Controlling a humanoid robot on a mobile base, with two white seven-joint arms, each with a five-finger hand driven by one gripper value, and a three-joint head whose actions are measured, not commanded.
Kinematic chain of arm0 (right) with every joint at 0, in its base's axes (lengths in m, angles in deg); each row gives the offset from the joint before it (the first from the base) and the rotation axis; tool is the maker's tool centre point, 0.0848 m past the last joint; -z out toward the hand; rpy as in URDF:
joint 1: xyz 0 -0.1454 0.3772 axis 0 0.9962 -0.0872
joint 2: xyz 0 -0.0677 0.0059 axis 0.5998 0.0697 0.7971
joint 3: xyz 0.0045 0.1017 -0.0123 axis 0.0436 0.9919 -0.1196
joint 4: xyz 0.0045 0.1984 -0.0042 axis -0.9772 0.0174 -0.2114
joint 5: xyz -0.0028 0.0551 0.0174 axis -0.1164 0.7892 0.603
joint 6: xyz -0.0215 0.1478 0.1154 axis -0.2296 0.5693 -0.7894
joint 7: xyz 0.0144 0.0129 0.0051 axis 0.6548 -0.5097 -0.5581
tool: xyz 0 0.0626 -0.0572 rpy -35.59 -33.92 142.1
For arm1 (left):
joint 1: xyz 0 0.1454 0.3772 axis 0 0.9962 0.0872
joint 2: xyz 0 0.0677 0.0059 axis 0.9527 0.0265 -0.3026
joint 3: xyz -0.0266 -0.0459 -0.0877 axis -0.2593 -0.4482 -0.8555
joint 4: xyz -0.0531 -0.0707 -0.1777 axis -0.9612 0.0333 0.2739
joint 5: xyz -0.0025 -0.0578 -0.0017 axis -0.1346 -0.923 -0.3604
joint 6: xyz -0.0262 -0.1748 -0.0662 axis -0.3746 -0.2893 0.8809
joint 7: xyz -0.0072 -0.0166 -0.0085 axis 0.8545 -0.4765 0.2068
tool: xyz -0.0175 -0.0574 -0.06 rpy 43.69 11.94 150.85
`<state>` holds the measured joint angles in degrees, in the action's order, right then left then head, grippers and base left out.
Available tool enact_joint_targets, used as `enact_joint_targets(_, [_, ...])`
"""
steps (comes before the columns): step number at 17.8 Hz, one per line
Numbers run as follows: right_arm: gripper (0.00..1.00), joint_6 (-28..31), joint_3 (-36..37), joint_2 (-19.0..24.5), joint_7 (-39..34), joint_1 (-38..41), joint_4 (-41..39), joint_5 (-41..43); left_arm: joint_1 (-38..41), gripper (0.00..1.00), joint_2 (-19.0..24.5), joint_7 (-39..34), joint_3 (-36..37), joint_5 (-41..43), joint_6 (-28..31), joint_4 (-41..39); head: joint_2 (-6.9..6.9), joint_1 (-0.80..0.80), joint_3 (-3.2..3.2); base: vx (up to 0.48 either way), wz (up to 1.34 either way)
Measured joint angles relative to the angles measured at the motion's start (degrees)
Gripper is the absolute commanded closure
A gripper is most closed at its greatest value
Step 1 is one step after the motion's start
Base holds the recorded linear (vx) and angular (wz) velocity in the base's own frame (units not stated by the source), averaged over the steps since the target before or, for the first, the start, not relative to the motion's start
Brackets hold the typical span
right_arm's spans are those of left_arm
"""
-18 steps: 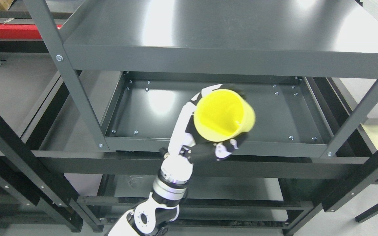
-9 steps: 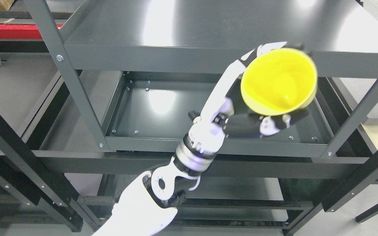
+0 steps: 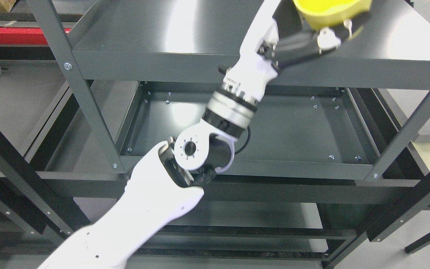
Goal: Place yellow IKEA cup on middle right shelf
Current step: 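Raise the yellow cup with the left hand onto the upper shelf, then release the yellow cup on the shelf and open the left hand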
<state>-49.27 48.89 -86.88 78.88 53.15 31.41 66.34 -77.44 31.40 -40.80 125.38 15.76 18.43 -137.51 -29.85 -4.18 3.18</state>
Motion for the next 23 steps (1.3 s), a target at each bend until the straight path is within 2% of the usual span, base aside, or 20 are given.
enact_joint_targets(2, [0.01, 0.0, 0.0, 0.0, 0.1, 0.0, 0.0, 0.0, -3.6, 1.0, 0.0, -2.1, -1.6, -2.8, 7.6, 1.6, 0.0, 0.0, 0.0, 0.0, 0.0])
enact_joint_targets(5, [0.01, 0.0, 0.0, 0.0, 0.1, 0.0, 0.0, 0.0, -8.6, 0.96, 0.0, -3.4, -4.0, -5.3, 15.7, 5.6, 0.0, 0.0, 0.0, 0.0, 0.0])
enact_joint_targets(8, [0.01, 0.0, 0.0, 0.0, 0.2, 0.0, 0.0, 0.0, -11.6, 0.89, 0.0, -3.6, -5.5, -6.1, 19.3, 9.7, 0.0, 0.0, 0.0, 0.0, 0.0])
enact_joint_targets(12, [0.01, 0.0, 0.0, 0.0, 0.2, 0.0, 0.0, 0.0, -13.9, 0.6, 0.0, -3.7, -6.8, -6.2, 22.4, 15.0, 0.0, 0.0, 0.0, 0.0, 0.0])
enact_joint_targets(17, [0.01, 0.0, 0.0, 0.0, 0.2, 0.0, 0.0, 0.0, -14.5, 0.41, 0.0, -2.9, -7.2, -6.1, 25.6, 19.8, 0.0, 0.0, 0.0, 0.0, 0.0])
enact_joint_targets(23, [0.01, 0.0, 0.0, 0.0, 0.2, 0.0, 0.0, 0.0, -14.6, 0.1, 0.0, 0.2, -7.2, -6.0, 26.1, 23.5, 0.0, 0.0, 0.0, 0.0, 0.0])
